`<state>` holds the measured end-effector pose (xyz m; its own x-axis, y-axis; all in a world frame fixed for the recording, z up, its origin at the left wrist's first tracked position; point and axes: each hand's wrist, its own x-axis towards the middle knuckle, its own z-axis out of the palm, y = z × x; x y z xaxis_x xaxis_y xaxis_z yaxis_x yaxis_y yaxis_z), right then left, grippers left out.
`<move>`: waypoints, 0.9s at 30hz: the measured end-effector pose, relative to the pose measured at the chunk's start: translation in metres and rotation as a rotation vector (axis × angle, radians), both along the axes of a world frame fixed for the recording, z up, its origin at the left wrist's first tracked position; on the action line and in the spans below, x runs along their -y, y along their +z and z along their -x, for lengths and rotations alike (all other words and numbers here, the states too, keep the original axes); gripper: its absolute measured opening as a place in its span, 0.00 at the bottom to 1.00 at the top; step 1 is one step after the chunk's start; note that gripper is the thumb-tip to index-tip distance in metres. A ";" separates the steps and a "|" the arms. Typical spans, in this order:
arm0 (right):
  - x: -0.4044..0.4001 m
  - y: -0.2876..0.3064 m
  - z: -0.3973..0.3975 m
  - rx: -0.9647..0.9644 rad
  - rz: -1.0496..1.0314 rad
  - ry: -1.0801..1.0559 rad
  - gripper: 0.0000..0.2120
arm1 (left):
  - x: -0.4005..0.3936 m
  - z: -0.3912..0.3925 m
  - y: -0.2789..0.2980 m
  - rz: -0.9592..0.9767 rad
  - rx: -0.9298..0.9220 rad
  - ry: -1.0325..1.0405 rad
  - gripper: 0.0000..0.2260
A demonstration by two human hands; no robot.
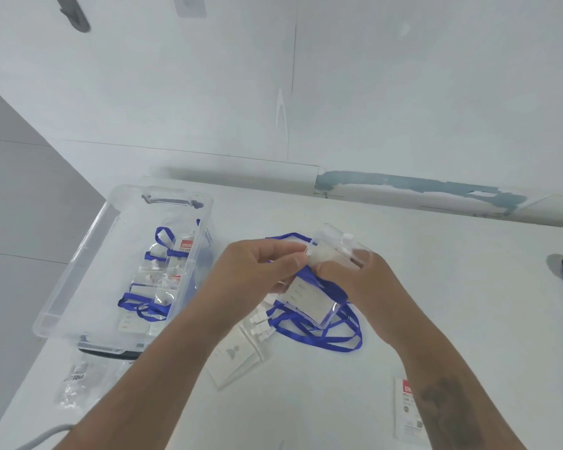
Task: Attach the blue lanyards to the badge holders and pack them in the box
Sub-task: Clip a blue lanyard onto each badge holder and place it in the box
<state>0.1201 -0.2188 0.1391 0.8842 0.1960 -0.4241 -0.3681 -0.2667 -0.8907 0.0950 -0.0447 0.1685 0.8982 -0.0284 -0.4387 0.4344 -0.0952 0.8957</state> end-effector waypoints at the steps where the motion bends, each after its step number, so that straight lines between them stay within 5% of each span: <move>1: 0.000 0.003 -0.001 0.004 0.021 0.029 0.10 | 0.001 0.000 0.001 -0.028 0.006 0.008 0.05; 5: -0.008 0.012 0.002 0.077 0.045 0.040 0.06 | -0.006 0.002 0.001 -0.052 0.000 0.093 0.04; 13: -0.054 0.006 0.033 0.065 -0.250 -0.270 0.12 | -0.053 0.010 -0.005 -0.067 0.059 0.390 0.05; 17: -0.100 0.006 0.048 0.004 -0.288 -0.277 0.06 | -0.083 0.017 -0.009 -0.096 0.063 0.439 0.05; 24: -0.192 0.007 0.068 0.027 -0.269 -0.269 0.18 | -0.152 0.027 -0.023 -0.172 0.068 0.392 0.12; 27: -0.231 -0.003 0.070 -0.017 -0.237 -0.333 0.13 | -0.183 0.034 -0.027 -0.193 0.048 0.371 0.09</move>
<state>0.0499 0.0124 0.1360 0.9089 -0.0052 -0.4170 -0.4152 0.0816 -0.9060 0.0613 0.1383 0.1413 0.8514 0.3794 -0.3621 0.4294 -0.1078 0.8967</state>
